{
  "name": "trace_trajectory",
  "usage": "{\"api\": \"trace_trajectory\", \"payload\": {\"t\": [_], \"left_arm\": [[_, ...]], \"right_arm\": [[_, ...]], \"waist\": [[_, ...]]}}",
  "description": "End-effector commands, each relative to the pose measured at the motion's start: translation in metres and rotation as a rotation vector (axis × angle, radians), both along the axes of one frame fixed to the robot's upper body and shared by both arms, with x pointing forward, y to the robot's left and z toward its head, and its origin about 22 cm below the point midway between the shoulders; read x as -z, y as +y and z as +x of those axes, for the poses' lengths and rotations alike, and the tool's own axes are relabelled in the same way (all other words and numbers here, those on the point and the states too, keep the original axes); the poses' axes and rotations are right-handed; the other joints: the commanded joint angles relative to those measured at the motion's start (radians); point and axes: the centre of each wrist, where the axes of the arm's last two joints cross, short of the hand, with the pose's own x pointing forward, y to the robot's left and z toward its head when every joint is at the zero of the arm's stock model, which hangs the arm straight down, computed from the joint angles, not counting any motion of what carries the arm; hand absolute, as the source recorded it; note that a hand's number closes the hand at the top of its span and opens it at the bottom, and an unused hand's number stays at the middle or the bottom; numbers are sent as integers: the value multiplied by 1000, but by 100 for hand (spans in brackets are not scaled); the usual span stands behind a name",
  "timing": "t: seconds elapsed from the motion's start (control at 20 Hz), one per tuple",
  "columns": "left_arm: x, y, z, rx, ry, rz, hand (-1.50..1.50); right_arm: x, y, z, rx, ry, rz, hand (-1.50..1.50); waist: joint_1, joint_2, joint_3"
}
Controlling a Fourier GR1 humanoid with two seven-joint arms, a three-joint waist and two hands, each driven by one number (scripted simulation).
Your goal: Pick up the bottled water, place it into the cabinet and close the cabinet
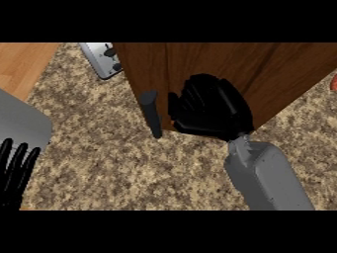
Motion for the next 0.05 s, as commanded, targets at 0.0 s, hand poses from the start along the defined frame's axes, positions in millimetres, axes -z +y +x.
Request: {"api": "trace_trajectory", "payload": {"t": [0.0], "left_arm": [[5, 3, 3, 3, 18, 4, -150]], "right_arm": [[-30, 32, 45, 12, 10, -3, 150]], "waist": [[-16, 0, -5]]}}
